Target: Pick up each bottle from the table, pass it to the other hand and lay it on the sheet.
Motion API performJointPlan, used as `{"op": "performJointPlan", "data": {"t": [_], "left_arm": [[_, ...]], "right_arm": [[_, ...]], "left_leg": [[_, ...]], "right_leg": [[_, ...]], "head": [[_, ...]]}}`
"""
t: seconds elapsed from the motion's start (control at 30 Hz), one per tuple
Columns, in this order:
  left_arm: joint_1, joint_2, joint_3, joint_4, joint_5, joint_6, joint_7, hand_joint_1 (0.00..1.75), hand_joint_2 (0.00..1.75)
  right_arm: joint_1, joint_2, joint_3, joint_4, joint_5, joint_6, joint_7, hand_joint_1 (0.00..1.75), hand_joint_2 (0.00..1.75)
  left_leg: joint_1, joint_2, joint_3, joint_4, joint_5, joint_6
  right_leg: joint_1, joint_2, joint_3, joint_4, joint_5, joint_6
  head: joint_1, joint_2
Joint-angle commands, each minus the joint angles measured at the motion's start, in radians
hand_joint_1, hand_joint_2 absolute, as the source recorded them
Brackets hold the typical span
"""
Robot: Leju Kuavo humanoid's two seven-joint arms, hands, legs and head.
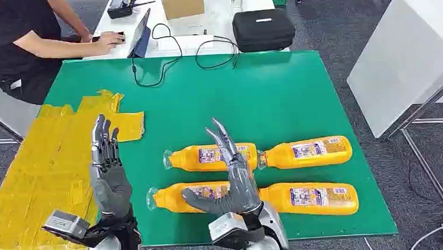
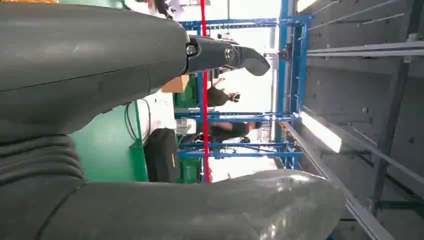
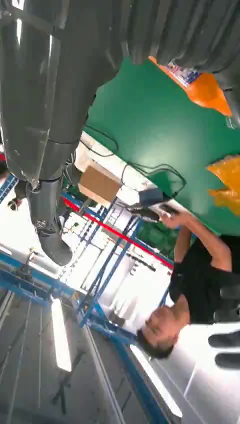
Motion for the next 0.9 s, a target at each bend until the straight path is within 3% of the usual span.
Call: {"op": "performJointPlan", "data": {"t": [0.03, 0.4, 0.47, 0.9], "left_arm": [[-0.037, 0.000, 0.025, 0.053, -0.013, 0.007, 0.003, 0.00, 0.00], [-0.012, 0.002, 0.049, 0.010, -0.013, 0.008, 0.007, 0.00, 0.00], [0.023, -0.013, 0.092, -0.017, -0.018, -0.008, 0.006, 0.00, 0.00], [0.037, -0.011, 0.116, -0.027, -0.002, -0.020, 0.003, 0.00, 0.00]], "right_arm": [[-0.060, -0.030, 0.013, 0.099, 0.081, -0.033, 0.072, 0.00, 1.75], [-0.096, -0.027, 0.057, 0.131, 0.140, -0.022, 0.119, 0.00, 1.75], [-0.120, -0.092, 0.133, 0.172, 0.252, 0.019, 0.231, 0.00, 1.75], [-0.129, -0.177, 0.139, 0.235, 0.298, 0.093, 0.294, 0.00, 1.75]], "left_leg": [[0.001, 0.000, 0.005, -0.001, -0.001, -0.001], [0.001, 0.002, 0.003, -0.001, -0.001, -0.001], [0.000, 0.002, 0.002, -0.001, -0.001, -0.001], [0.001, 0.000, 0.004, -0.002, -0.001, -0.001]], "right_leg": [[0.001, -0.001, 0.005, -0.002, -0.001, -0.002], [0.001, 0.001, 0.002, -0.001, 0.000, -0.001], [0.001, 0.002, 0.002, -0.001, 0.000, -0.001], [0.001, 0.000, 0.005, -0.002, 0.000, -0.001]], "head": [[0.000, 0.000], [0.000, 0.000], [0.000, 0.000], [0.000, 0.000]]}}
